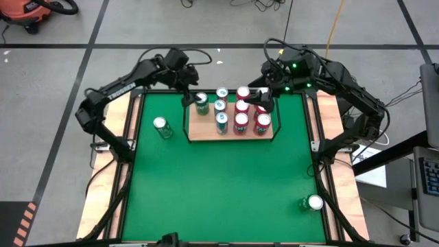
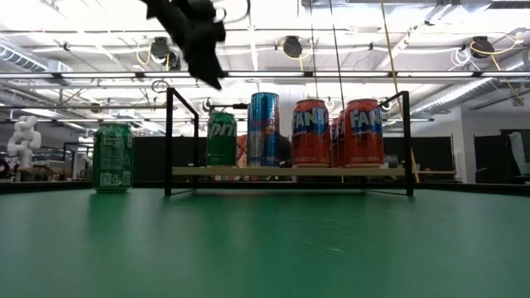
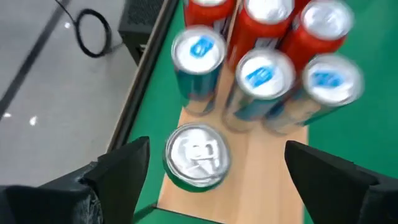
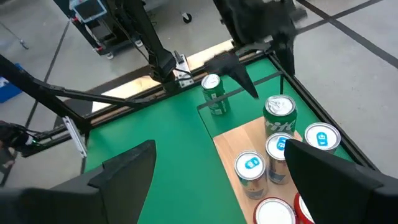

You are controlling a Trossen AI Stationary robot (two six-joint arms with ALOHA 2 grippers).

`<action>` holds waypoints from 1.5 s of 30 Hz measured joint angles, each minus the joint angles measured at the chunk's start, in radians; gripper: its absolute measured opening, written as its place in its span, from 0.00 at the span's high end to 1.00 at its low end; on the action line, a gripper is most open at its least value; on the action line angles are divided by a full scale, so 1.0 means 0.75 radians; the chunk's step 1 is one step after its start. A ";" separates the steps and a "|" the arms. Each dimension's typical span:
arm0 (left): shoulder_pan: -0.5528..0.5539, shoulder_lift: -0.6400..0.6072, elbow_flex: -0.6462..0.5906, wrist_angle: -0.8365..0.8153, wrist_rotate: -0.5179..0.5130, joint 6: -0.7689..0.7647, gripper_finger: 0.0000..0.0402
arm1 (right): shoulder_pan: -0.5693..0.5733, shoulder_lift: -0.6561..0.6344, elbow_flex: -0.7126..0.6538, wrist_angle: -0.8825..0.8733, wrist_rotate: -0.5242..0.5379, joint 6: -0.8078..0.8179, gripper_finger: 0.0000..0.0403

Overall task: Place canned beverage on shelf
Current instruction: Put the green soda can on the shelf aligned with the other green soda can on the shelf

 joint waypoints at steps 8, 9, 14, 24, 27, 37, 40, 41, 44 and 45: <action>-0.122 -0.144 0.191 -0.332 -0.244 -0.313 0.09 | 0.067 -0.043 0.000 -0.081 0.004 0.056 0.14; -0.141 -0.168 0.198 -0.392 -0.279 -0.361 0.09 | 0.078 -0.044 0.000 -0.091 0.004 0.070 0.14; -0.231 -0.278 0.206 -0.693 -0.389 -0.631 0.09 | 0.150 -0.033 0.000 -0.088 0.020 0.115 0.14; -0.251 -0.361 0.019 -0.899 -0.391 -0.808 0.09 | 0.272 -0.015 0.000 -0.083 0.111 0.120 0.14; -0.239 -0.352 -0.130 -0.868 -0.384 -0.780 0.11 | 0.298 -0.015 0.000 -0.083 0.114 0.142 0.14; -0.240 -0.343 -0.405 -0.727 -0.509 -0.783 0.12 | 0.327 -0.015 0.001 -0.096 0.115 0.163 0.14; -0.229 -0.344 -0.451 -0.625 -0.505 -0.750 0.07 | 0.327 -0.015 0.000 -0.095 0.115 0.158 0.14; -0.222 -0.343 -0.470 -0.591 -0.488 -0.743 0.05 | 0.327 -0.015 0.001 -0.091 0.115 0.157 0.14; -0.201 -0.337 -0.533 -0.520 -0.476 -0.739 0.01 | 0.327 -0.015 0.001 -0.085 0.125 0.155 0.14; -0.192 -0.335 -0.550 -0.524 -0.484 -0.742 0.01 | 0.327 -0.015 0.001 -0.085 0.142 0.155 0.14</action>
